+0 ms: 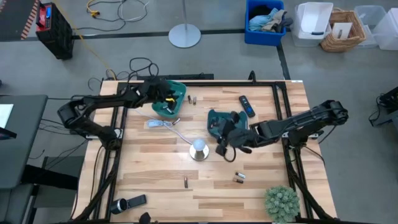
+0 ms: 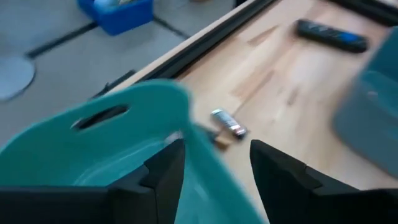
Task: Sort batteries
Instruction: Put the black battery into the blue bin
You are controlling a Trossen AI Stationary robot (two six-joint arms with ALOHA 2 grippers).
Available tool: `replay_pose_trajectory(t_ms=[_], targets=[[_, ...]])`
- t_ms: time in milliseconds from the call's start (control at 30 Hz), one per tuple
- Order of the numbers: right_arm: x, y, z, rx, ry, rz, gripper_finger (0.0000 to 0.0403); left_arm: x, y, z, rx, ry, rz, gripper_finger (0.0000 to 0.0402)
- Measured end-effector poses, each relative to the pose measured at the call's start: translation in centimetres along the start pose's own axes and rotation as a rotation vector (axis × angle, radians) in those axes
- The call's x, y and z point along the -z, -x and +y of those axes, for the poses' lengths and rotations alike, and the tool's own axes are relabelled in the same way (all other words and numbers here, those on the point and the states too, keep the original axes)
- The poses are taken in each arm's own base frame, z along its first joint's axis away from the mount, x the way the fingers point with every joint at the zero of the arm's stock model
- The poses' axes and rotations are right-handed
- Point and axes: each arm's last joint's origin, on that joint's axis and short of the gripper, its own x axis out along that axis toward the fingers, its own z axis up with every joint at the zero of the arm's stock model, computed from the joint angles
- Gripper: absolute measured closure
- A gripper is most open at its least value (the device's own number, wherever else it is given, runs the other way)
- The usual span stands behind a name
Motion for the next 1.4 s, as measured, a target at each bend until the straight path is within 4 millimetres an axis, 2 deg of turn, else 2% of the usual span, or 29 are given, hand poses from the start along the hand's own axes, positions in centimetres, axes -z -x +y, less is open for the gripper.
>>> replay_pose_trajectory(t_ms=[133, 300, 467, 667, 800, 1033, 1267, 1400], targets=[[1.0, 1.5, 0.6, 0.007, 0.014, 0.137, 0.0204, -0.9, 1.3, -1.5, 0.047, -0.053, -0.055, 0.0229], [2.0, 3.2, 1.7, -0.037, 0.01, 0.227, 0.0204, -1.5, 2.9, -3.5, 0.111, -0.087, -0.114, 0.0231], [3.3, 4.4, 2.5, -0.08, -0.039, 0.34, 0.0204, -0.1, 4.5, -5.5, 0.19, -0.162, -0.141, 0.0231], [3.3, 4.8, 3.1, -0.106, -0.056, 0.314, 0.0204, 2.3, 6.6, -8.7, 0.359, -0.315, -0.144, 0.0231], [2.5, 4.3, 3.2, -0.136, -0.058, 0.255, 0.0204, 3.4, 8.0, -10.6, 0.404, -0.32, -0.155, 0.0231], [1.5, 3.1, 3.5, -0.158, -0.145, 0.172, 0.0199, 6.3, 10.6, -13.1, 0.352, -0.241, -0.186, 0.0231], [2.5, -0.4, 7.0, -0.252, -0.202, 0.225, 0.0167, 9.8, 13.6, -14.2, 0.453, -0.195, -0.379, 0.0231], [1.7, -2.2, 9.5, -0.269, -0.231, 0.242, 0.0163, 10.9, 14.6, -14.5, 0.525, -0.218, -0.402, 0.0231]])
